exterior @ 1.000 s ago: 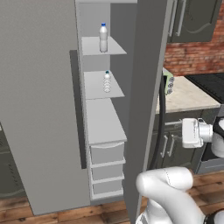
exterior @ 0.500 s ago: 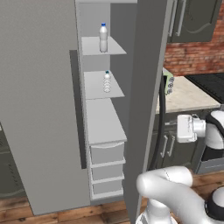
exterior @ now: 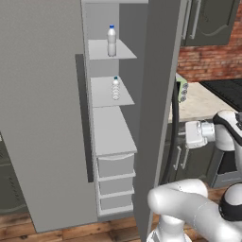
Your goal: Take the bottled waters from the counter and place them in the freezer to freeze. Close the freezer door after placing the bottles.
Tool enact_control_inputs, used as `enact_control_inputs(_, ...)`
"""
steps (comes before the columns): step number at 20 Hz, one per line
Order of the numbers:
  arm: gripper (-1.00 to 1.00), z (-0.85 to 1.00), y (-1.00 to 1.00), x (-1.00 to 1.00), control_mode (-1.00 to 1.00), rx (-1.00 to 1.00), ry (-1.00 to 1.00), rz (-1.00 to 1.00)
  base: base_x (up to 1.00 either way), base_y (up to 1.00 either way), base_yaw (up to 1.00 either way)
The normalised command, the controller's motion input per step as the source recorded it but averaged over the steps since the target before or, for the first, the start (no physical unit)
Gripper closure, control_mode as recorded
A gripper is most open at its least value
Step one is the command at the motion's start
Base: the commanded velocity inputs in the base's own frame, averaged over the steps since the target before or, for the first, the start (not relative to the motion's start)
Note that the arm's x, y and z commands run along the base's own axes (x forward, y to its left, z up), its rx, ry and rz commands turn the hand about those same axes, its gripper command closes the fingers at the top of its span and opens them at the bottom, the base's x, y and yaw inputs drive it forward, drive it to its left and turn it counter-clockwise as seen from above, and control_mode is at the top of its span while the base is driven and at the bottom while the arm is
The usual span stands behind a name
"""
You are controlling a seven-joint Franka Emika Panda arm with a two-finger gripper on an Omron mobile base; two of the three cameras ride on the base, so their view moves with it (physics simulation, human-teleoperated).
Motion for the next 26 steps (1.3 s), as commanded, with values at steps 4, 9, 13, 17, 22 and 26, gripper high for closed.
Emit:
enact_control_inputs(4, -1.00, 0.00, 0.41, -0.30, -1.00, 0.00, 0.00, 0.07, 0.00, 0.00, 0.00)
enact_control_inputs(9, -1.00, 0.00, 0.84, -0.03, -1.00, 0.00, 0.00, 0.06, 0.00, 0.00, 0.00)
enact_control_inputs(13, -1.00, 0.00, 0.76, 0.00, -1.00, 0.00, 0.00, 0.00, 0.00, 0.00, 0.00)
enact_control_inputs(17, -1.00, 0.00, 0.93, 0.00, -1.00, -0.05, 0.01, 0.00, 0.00, 0.00, 0.00)
enact_control_inputs(22, -1.00, 0.00, 0.77, 0.09, -1.00, -0.03, 0.06, -0.01, 0.00, 0.00, 0.00)
enact_control_inputs(26, -1.00, 0.00, 0.95, 0.27, -1.00, -0.08, 0.13, -0.13, 0.00, 0.00, 0.00)
